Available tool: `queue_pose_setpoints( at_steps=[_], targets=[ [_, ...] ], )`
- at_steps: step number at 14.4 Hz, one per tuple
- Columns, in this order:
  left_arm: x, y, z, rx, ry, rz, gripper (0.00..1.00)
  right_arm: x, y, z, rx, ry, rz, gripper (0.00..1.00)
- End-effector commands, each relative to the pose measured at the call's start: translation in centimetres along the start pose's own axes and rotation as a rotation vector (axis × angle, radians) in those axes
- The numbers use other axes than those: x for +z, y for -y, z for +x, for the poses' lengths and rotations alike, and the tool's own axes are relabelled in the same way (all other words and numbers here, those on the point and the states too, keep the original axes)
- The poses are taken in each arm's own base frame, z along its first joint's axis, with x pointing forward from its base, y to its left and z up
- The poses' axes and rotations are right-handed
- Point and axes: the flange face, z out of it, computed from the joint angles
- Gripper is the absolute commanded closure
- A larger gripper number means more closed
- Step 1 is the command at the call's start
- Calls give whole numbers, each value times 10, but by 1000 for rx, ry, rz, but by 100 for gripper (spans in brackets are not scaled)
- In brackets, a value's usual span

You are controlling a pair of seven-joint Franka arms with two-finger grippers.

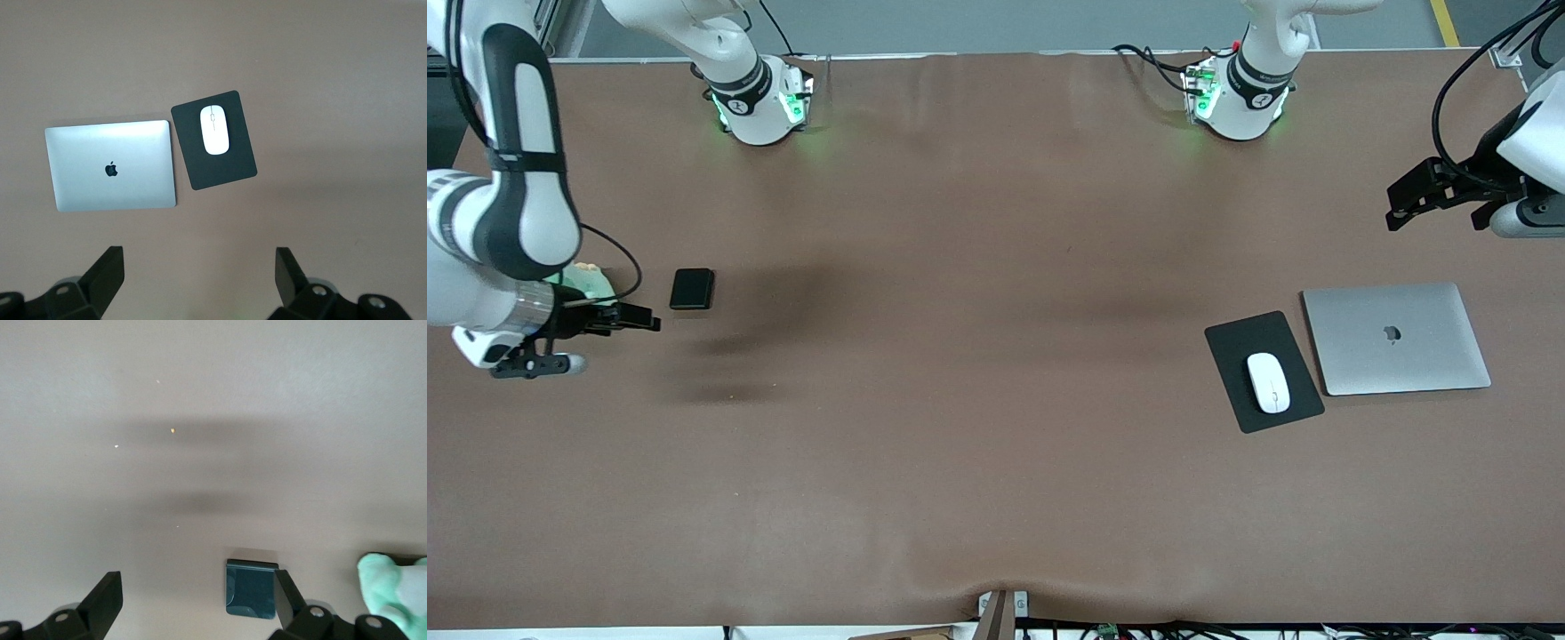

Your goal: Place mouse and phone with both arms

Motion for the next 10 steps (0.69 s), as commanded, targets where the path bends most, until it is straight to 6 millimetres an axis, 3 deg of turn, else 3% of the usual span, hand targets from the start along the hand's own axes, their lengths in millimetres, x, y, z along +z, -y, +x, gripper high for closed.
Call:
queue_pose_setpoints(
  at_steps=[1, 3, 7, 10],
  targets=[
    [1, 7, 1, -21, 9, -3, 0, -46, 3, 25, -63, 32, -67, 0],
    [4, 11, 3, -26, 15, -3, 0, -72, 12, 34, -93, 51, -48, 0],
    [3, 16, 4, -17, 13, -3, 0, -128, 8, 29, -104, 18, -19, 0],
    [-1, 30, 4, -37, 5, -4, 0, -185, 30, 17, -130, -15, -35, 0]
  ],
)
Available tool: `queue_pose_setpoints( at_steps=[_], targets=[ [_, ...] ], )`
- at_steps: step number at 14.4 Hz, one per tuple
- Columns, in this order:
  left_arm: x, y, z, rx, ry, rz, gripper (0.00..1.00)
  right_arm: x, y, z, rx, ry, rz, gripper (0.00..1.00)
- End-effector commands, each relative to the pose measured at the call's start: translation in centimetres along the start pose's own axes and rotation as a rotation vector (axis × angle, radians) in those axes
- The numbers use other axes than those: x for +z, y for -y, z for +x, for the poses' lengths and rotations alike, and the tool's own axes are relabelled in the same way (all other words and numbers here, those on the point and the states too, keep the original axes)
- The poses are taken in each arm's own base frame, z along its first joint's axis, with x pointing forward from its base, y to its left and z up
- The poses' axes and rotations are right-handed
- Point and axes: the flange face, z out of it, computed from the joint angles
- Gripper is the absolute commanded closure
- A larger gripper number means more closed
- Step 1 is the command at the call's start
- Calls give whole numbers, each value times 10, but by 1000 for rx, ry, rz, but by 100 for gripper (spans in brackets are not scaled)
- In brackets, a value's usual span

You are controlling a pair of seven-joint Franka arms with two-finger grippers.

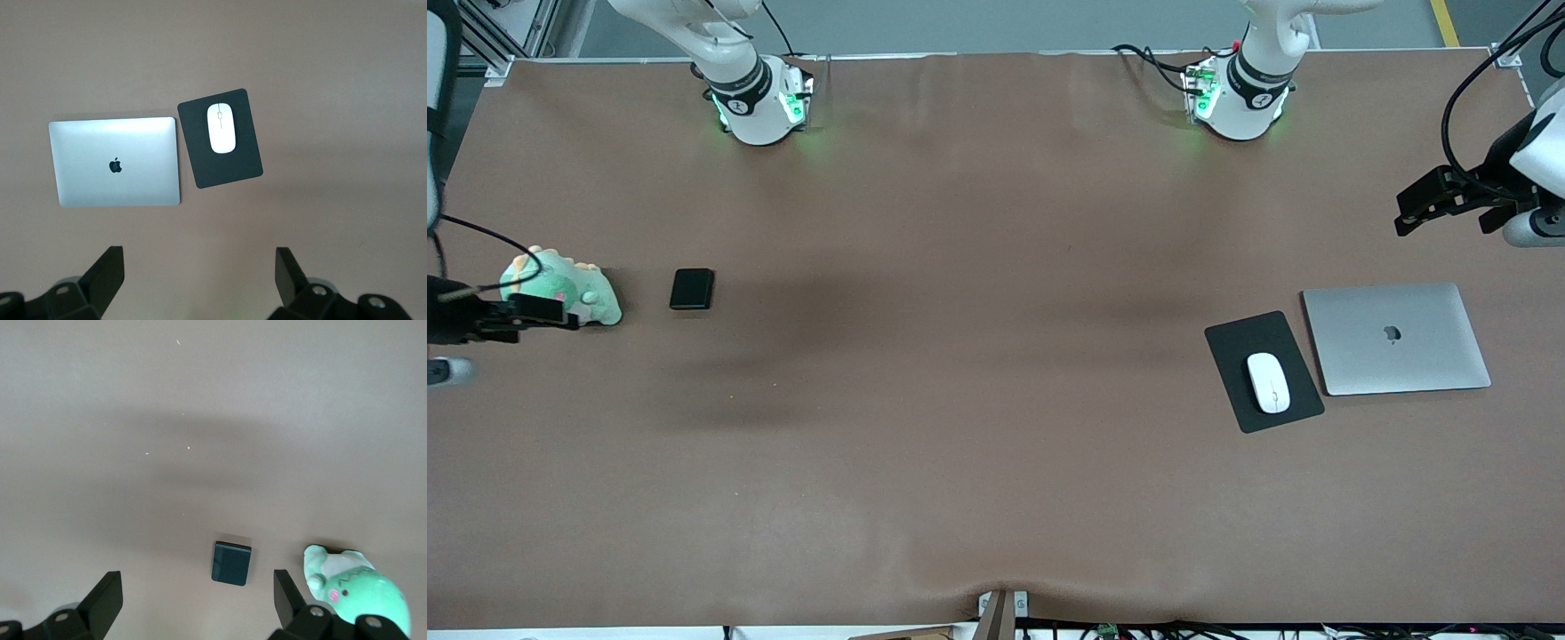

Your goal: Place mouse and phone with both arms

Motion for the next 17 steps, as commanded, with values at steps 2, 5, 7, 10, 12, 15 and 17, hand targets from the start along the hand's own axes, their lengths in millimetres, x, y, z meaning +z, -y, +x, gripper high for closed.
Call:
queue_pose_setpoints(
  at_steps=[2, 5, 7, 10, 12, 15, 17],
  targets=[
    [-7, 14, 0, -5, -7, -8, 0, -43, 21, -11, -32, 6, -13, 0],
    [-14, 11, 1, -3, -23, -6, 0, -64, 24, -25, -34, 40, -12, 0],
    [-16, 11, 0, -1, -26, -7, 0, -84, 38, -43, -39, 55, -4, 0],
    [-19, 10, -3, -1, -29, -7, 0, -113, 59, -64, -15, 19, -21, 0],
    [-20, 12, -3, -3, -31, -4, 0, -124, 61, -79, -11, 11, -29, 0],
    [-20, 13, -2, -1, -32, -6, 0, -125, 99, -92, 132, 34, -110, 0],
    [-20, 14, -3, -1, -31, -6, 0, -124, 112, -103, 189, 36, -109, 0]
  ],
)
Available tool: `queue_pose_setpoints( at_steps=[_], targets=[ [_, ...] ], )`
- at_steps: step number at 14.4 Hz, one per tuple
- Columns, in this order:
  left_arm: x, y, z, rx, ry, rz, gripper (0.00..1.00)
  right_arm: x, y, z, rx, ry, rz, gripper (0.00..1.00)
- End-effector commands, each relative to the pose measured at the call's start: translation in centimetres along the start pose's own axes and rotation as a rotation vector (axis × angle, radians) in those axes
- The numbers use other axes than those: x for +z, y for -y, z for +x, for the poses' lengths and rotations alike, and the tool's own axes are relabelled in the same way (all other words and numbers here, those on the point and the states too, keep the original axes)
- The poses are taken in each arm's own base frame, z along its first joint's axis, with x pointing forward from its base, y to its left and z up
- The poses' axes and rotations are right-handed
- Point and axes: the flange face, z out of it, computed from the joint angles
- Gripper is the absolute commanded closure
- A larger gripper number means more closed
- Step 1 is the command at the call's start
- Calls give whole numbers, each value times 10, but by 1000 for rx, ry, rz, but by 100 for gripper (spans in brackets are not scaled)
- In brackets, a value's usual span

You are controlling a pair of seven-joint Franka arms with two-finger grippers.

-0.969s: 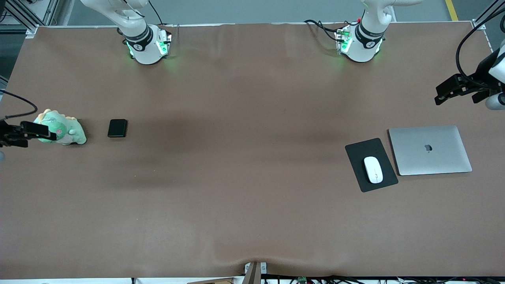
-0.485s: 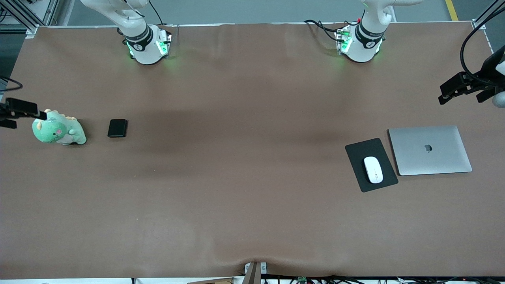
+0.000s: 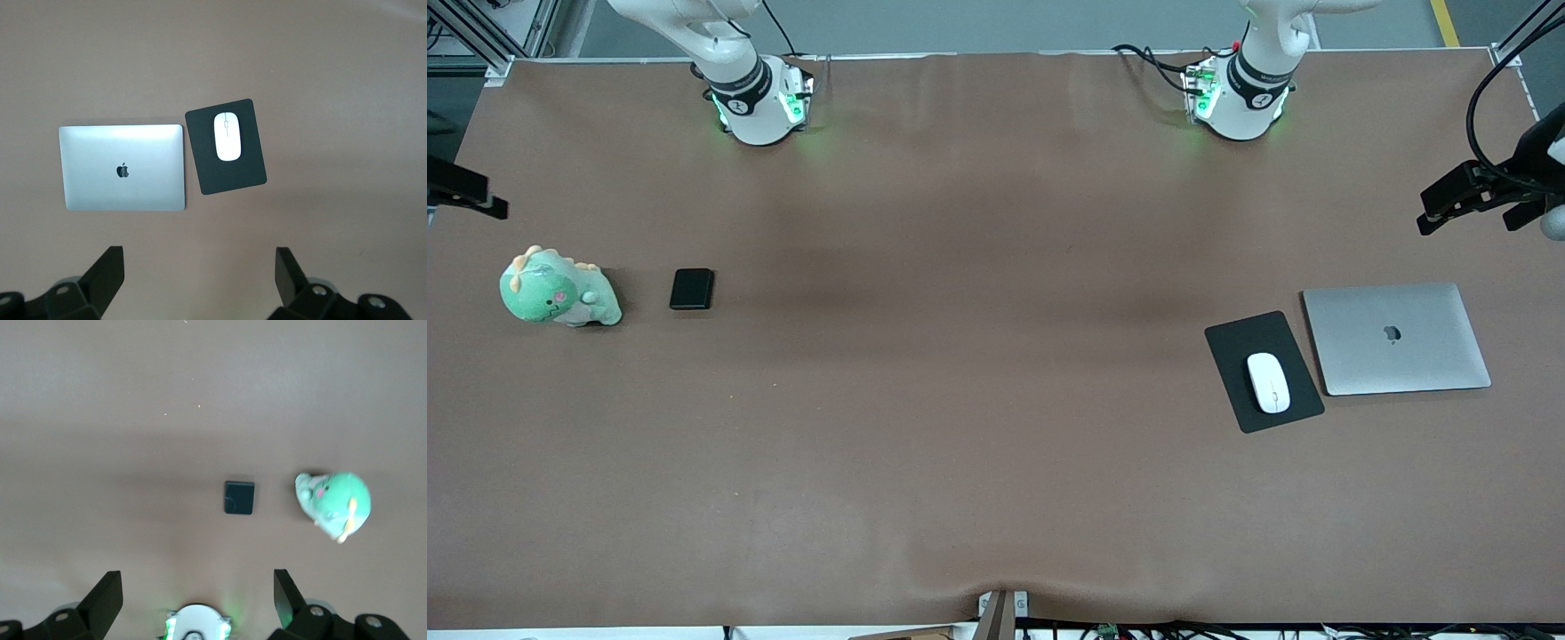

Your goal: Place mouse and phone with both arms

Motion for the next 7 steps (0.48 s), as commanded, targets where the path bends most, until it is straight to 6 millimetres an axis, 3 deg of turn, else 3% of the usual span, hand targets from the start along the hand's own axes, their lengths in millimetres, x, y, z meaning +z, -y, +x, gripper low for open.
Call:
queue_pose_setpoints(
  at_steps=[1, 7],
  targets=[
    [-7, 3, -3, 15, -4, -4, 0, 4, 15, -25, 58, 14, -22, 0],
    [-9, -5, -3, 21, -8, -3, 0, 24, 2, -61, 76, -26, -7, 0]
  ],
)
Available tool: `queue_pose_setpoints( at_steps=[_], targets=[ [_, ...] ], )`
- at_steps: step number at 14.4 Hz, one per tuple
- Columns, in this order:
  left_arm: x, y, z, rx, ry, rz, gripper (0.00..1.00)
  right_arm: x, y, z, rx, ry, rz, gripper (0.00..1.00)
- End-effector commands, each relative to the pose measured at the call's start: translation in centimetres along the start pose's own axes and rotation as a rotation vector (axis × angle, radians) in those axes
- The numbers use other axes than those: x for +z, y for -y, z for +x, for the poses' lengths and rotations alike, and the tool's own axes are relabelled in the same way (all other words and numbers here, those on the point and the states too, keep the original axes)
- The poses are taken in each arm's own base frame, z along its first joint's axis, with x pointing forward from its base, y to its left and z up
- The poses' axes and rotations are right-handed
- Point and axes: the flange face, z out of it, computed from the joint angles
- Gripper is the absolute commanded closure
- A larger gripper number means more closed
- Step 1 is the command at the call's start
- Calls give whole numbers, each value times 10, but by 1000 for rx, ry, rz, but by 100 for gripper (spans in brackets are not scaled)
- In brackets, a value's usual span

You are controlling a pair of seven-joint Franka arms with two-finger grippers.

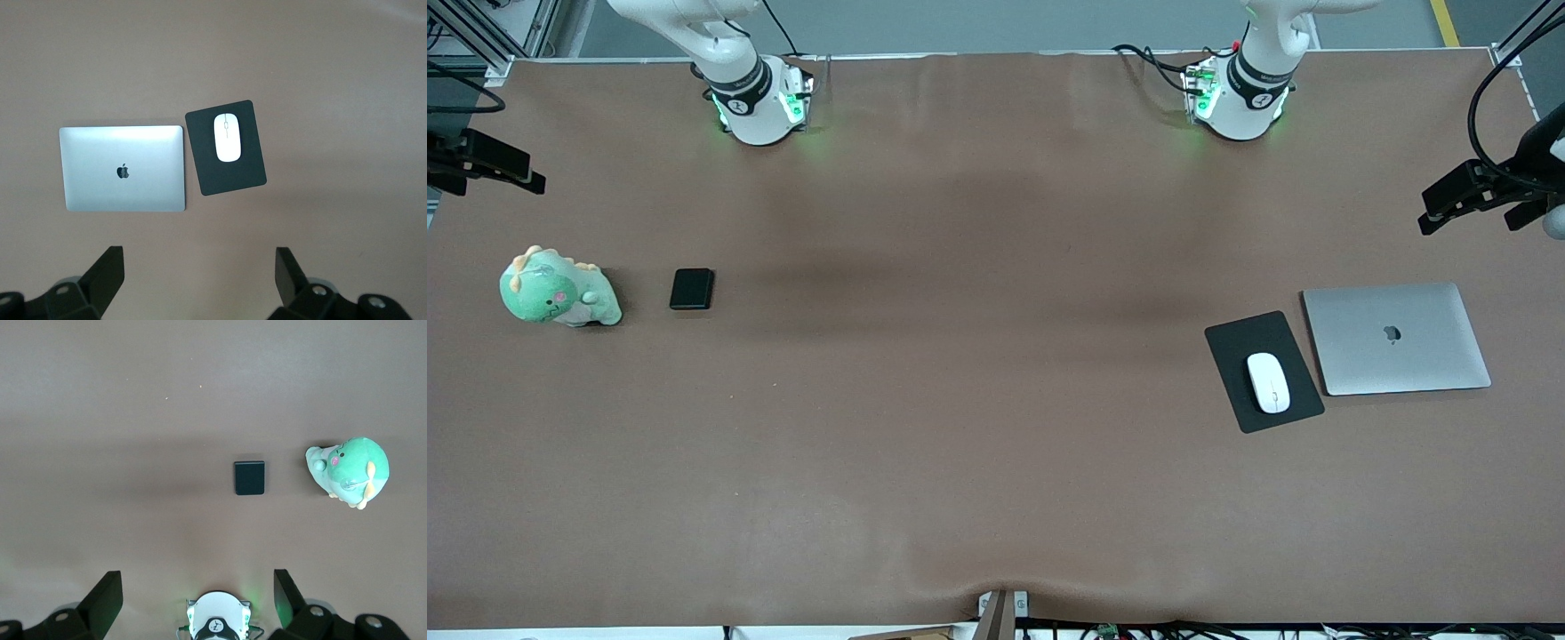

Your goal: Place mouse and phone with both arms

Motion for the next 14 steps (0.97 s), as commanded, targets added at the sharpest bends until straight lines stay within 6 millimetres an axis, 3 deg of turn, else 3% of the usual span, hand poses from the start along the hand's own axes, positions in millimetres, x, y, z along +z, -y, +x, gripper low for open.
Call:
queue_pose_setpoints(
  at_steps=[1, 6, 14],
  targets=[
    [-7, -6, -3, 20, -3, -3, 0, 11, -9, -29, 24, -30, -8, 0],
    [-4, -14, -7, 31, 23, 0, 0, -3, -20, -26, 48, -61, -51, 0],
    [-6, -11, -7, 34, 24, 1, 0, 1, -18, -25, 41, -51, -42, 0]
  ],
)
